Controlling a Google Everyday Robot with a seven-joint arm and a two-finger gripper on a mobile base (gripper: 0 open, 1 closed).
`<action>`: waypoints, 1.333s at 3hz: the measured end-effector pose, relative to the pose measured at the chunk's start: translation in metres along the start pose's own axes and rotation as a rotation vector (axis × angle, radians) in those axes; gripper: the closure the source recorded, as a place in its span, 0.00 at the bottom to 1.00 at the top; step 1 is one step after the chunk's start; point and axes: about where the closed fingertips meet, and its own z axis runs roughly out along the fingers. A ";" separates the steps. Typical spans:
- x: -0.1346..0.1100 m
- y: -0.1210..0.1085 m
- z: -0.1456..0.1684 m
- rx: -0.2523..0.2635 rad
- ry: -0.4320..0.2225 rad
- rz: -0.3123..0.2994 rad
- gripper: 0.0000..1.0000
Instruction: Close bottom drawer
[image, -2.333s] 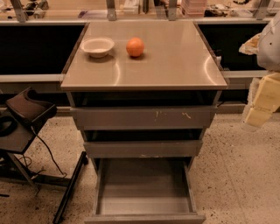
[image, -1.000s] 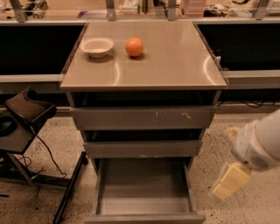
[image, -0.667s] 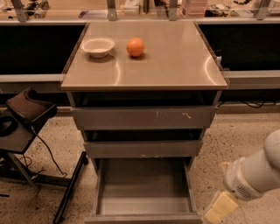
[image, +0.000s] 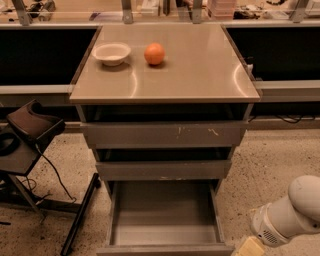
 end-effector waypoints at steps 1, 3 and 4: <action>0.002 -0.004 0.014 -0.011 -0.032 -0.007 0.00; 0.032 0.007 0.112 0.052 0.128 -0.076 0.00; 0.073 -0.004 0.147 0.103 0.230 -0.094 0.00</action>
Offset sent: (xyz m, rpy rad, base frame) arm 0.0685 0.0195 -0.1527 -0.2945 -0.3816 -0.2064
